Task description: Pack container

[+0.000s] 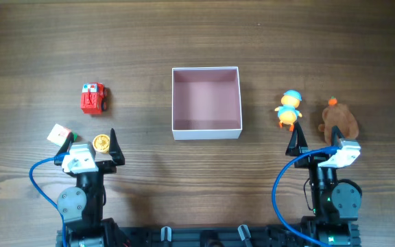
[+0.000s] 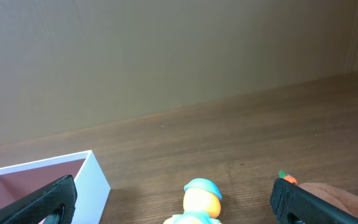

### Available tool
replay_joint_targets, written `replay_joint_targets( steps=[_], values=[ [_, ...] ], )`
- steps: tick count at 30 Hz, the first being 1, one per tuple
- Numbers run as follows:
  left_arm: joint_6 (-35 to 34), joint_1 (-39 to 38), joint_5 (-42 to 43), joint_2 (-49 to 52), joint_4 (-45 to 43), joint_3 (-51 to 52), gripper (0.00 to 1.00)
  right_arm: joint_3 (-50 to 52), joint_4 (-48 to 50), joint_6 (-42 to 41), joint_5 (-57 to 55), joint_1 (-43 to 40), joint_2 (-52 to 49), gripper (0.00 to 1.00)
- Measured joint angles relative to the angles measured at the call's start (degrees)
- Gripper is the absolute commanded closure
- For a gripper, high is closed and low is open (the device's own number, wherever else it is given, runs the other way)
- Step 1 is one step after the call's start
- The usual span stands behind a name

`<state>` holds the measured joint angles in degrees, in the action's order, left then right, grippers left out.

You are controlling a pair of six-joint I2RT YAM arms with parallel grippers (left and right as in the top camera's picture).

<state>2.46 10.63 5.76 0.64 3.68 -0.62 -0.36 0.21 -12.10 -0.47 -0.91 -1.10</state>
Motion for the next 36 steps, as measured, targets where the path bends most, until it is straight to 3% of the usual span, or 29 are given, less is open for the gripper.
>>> replay_joint_targets(
  steps=[13,18,23,28,36],
  values=[
    [0.0,0.0,0.0,0.0,-0.02,0.0,0.0,0.0,0.02,-0.24,0.13,0.0,0.0,0.0],
    [-0.39,0.0,0.85,0.0,-1.25,0.04,0.0,0.0,-0.02,-4.52,1.11,0.0,0.0,0.0],
    [-8.41,0.0,2.47,0.0,-5.25,0.04,0.0,-0.02,-0.74,-6.99,3.54,0.0,0.0,0.0],
    [-17.7,0.0,2.97,0.0,-5.4,0.02,0.0,-2.14,-7.5,-7.82,4.61,0.0,-1.84,0.0],
    [-22.53,0.0,3.17,4.22,-4.04,-6.01,0.0,-11.78,-11.74,-7.32,5.14,0.0,-10.21,0.0]
  ],
)
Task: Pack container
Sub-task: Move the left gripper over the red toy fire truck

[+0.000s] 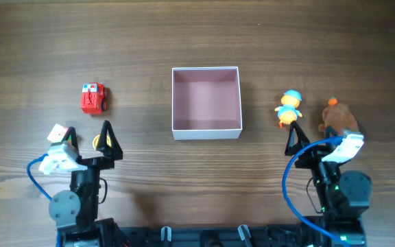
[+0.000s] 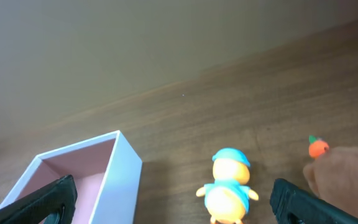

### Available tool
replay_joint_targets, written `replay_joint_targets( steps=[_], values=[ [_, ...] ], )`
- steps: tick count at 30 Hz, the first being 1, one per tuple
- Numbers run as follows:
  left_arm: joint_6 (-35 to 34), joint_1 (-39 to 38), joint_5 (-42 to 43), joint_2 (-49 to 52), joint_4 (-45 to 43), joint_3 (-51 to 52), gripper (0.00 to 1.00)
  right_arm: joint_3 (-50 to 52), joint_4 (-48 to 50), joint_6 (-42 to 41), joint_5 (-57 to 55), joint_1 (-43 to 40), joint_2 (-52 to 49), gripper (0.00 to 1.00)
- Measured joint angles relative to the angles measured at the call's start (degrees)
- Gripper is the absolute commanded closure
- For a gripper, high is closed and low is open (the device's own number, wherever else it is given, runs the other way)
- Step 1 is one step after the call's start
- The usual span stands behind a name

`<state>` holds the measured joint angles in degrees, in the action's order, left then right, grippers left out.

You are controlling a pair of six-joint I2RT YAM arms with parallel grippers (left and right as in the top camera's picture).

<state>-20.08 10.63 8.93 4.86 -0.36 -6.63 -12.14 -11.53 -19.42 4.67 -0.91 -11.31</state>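
An open white box (image 1: 206,128) with a pink inside stands mid-table; its near corner (image 2: 122,163) shows in the right wrist view. A yellow duck in a blue cap (image 1: 289,108) (image 2: 229,186) stands to the right of the box. Beside the duck lies a brown plush (image 1: 340,119) (image 2: 347,180) with an orange tip (image 2: 317,147). My right gripper (image 1: 317,142) (image 2: 169,208) is open just short of the duck. To the left are a red toy car (image 1: 93,98), a small white cube (image 1: 59,132) and a yellow disc (image 1: 99,142). My left gripper (image 1: 88,143) is open by the cube and disc.
Bare wooden table lies around the box and beyond the toys. Blue cables loop from both arm bases at the near edge.
The right wrist has moved a little forward and turned, so the duck and box show fuller in its view. The left wrist has swung slightly left, one finger now partly covering the yellow disc.
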Motion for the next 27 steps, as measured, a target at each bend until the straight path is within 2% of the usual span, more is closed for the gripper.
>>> replay_joint_targets(
  steps=[7,18,21,24,27],
  values=[
    [-0.68,0.0,0.04,14.19,7.3,-11.91,0.0,-13.07,-7.76,3.39,0.94,0.0,-14.53,0.0],
    [0.24,0.0,1.92,42.66,29.99,-35.74,0.0,-34.47,-28.48,10.34,1.33,0.0,-37.35,0.0],
    [0.7,0.0,2.27,48.85,38.1,-43.52,0.0,-36.02,-29.22,10.8,1.99,0.0,-39.98,0.0],
    [1.33,0.0,2.38,52.74,40.11,-48.39,0.0,-36.02,-29.64,10.99,2.78,0.0,-40.5,0.0],
    [1.99,0.0,2.58,53.37,42.14,-49.13,0.0,-36.04,-30.34,10.91,2.69,0.0,-40.5,0.0]
  ],
)
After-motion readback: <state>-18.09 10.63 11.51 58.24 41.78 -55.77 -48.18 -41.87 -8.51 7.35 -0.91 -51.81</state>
